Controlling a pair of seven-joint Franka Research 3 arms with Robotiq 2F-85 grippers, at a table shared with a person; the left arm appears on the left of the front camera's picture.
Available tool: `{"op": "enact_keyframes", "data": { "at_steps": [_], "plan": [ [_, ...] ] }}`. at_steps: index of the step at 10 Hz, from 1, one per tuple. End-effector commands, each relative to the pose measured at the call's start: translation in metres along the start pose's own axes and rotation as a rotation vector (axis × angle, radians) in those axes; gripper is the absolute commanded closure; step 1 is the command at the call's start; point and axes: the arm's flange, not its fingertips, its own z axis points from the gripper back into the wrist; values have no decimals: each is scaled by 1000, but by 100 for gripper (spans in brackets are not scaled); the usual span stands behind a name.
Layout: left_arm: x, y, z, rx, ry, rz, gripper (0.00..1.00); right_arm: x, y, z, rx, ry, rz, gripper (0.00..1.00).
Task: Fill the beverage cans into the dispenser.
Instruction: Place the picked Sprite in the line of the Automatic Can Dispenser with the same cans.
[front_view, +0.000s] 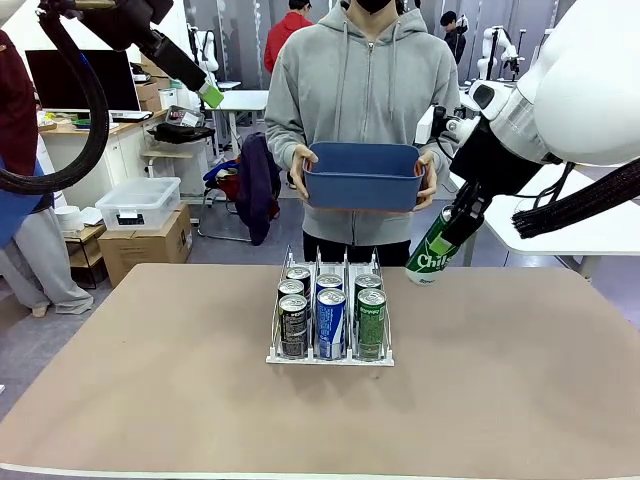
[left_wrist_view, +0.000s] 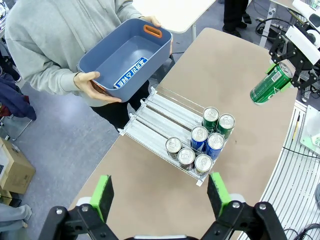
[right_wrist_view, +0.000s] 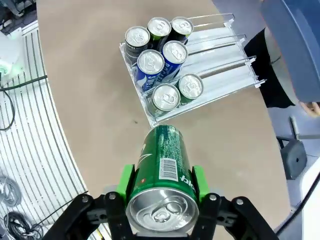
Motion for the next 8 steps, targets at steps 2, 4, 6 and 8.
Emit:
{"op": "enact_keyframes", "data": {
  "at_steps": [2,4,6,8],
  "plan": [
    [-1,2,-1,7,-7,-3,0,2,1,0,-34,22,-28,42],
    [-1,2,-1,7,-7,-3,0,2,3,-6,16,2,-11,42],
    [-1,2,-1,7,-7,-3,0,5,15,-18,25,1,-17,42],
    [-1,2,-1,7,-7,-3,0,7,20,-32,-51,0,126,42]
  ]
}}
